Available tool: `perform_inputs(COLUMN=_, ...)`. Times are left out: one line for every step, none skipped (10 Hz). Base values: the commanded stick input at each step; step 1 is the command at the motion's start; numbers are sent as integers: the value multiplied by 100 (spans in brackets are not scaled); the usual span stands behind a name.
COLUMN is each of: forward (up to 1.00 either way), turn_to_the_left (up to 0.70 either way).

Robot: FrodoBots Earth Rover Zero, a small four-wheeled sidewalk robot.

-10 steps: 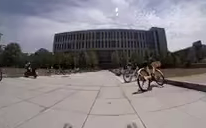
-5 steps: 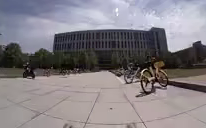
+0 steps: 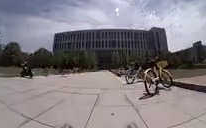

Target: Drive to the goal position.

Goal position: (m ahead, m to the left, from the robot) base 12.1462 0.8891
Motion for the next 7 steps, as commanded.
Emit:
perform_inputs(forward=45, turn_to_the_left=0)
perform_inputs(forward=45, turn_to_the_left=0)
perform_inputs(forward=45, turn_to_the_left=0)
perform_inputs(forward=45, turn_to_the_left=0)
perform_inputs(forward=45, turn_to_the_left=0)
perform_inputs(forward=45, turn_to_the_left=0)
perform_inputs(forward=45, turn_to_the_left=0)
